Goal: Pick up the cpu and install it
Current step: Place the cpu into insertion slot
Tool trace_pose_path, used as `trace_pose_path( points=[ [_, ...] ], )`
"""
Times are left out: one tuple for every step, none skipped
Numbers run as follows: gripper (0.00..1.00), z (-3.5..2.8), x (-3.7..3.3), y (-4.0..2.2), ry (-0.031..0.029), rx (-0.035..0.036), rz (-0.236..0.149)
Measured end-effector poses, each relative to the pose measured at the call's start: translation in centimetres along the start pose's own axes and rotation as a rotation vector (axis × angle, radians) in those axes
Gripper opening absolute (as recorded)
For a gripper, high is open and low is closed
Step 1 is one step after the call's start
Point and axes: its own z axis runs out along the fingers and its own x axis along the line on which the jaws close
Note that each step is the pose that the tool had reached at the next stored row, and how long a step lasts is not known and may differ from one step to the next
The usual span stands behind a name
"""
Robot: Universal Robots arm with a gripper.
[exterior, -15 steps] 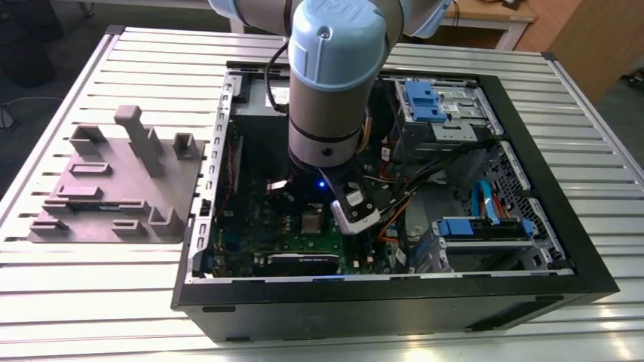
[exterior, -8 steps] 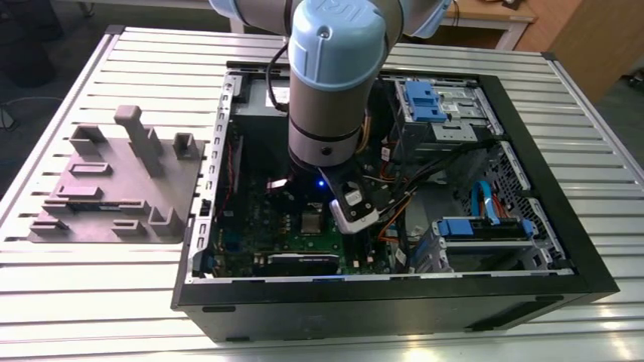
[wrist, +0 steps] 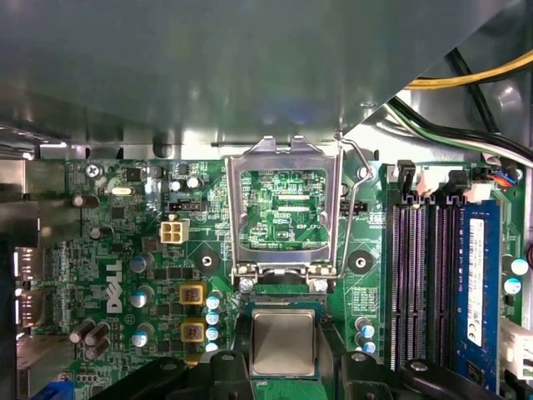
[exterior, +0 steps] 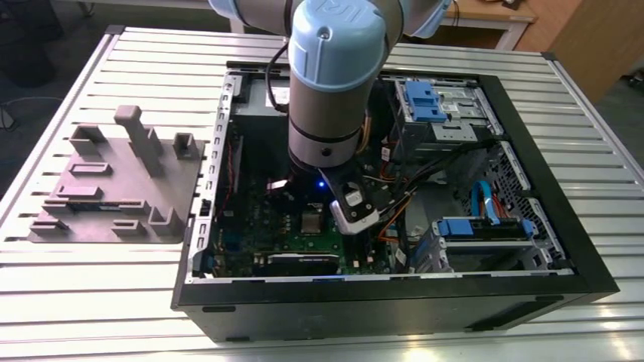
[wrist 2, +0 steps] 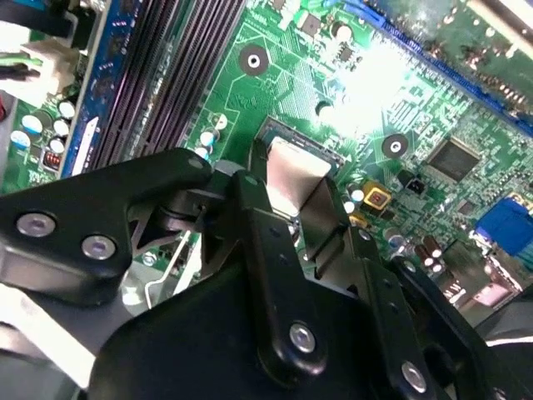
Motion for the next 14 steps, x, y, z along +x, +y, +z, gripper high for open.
trace_pose_path(
  points=[
    [0.42, 0.00, 0.00, -0.03, -0.0001, 0.0001, -0.004],
    [0.42, -0.01, 0.00, -0.06, -0.0001, 0.0003, -0.006],
    [0.42, -0.01, 0.00, -0.06, -0.0001, 0.0004, -0.006],
    [0.42, -0.01, 0.00, -0.07, -0.0001, 0.0004, -0.007],
    [0.42, -0.01, 0.00, -0.07, -0.0001, 0.0004, -0.007],
    [0.42, 0.00, 0.00, -0.07, -0.0001, 0.0003, -0.007],
    [0.42, -0.01, -0.01, -0.07, -0.0001, 0.0003, -0.007],
    [0.42, -0.01, 0.00, -0.07, -0.0001, 0.0003, -0.007],
    [0.42, -0.01, 0.00, -0.07, -0.0001, 0.0003, -0.007],
    [0.42, 0.00, -0.01, -0.07, -0.0002, 0.0002, -0.007],
    [0.43, -0.02, -0.01, -0.07, -0.0006, 0.0000, -0.007],
    [0.43, -0.07, -0.01, -0.08, -0.0003, -0.0001, -0.007],
    [0.43, -0.18, -0.01, -0.08, -0.0001, 0.0002, -0.007],
    [0.49, -0.28, 0.00, -0.08, 0.0000, 0.0002, -0.007]
  ],
)
